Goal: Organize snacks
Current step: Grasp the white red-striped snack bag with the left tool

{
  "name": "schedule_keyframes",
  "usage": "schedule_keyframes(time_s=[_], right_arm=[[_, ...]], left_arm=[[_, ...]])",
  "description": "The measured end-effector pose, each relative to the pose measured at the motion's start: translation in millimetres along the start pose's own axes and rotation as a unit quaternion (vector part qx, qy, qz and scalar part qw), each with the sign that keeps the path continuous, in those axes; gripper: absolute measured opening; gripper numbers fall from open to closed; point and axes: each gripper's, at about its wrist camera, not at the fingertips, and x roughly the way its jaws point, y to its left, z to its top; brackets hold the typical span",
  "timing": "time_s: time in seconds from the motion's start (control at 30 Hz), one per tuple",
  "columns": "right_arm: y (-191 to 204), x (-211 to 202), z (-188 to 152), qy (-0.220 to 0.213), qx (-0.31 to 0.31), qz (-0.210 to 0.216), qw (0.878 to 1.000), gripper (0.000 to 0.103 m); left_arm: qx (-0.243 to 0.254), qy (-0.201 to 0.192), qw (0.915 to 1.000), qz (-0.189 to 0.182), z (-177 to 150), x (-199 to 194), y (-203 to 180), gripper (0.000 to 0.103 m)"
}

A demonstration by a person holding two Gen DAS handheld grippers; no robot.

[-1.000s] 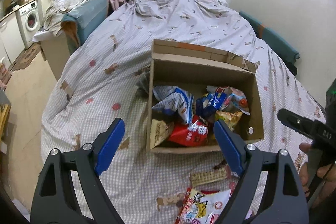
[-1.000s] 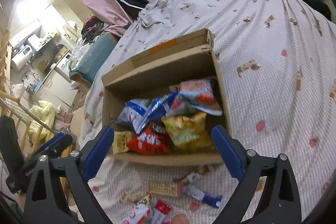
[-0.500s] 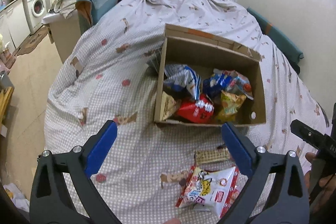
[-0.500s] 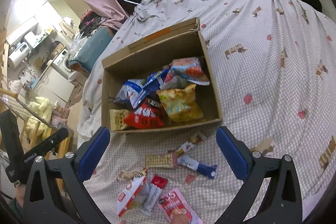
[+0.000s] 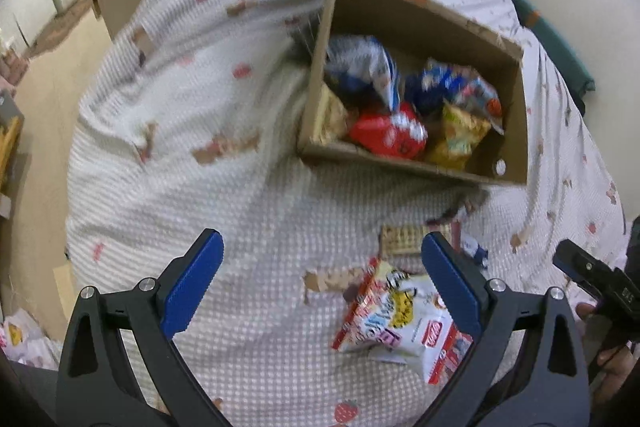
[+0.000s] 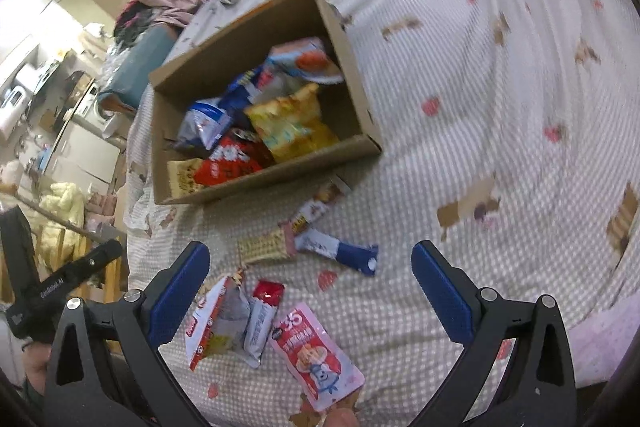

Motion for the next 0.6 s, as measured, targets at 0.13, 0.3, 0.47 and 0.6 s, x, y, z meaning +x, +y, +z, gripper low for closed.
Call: schedule_keyframes(time_s=[0.13,0.3,0.47,0.6], right_arm=[[-7,6,-1,0.014,0.01,-0.009,1.0,0.103],[-9,12,-1,0.024,0.017,-0.01,1.0,0.103],[-4,15,-2,0.03,0.008,-0.015,0.999,0.103],[-2,22,-5,0.051,0.001,-0.021,0.999,0.103]], left_arm=[[0.014,0.057,0.9969,-0.051,-11,18,-17,0.098],[0.106,0.091,0.9865,-0.085,-33,29,-66,0.098],[0.193,0.114,0.9745,-0.016,-58,53,-93,0.098],[0.169,0.11,0.9794,0.014,-51,65,-81,0.098]])
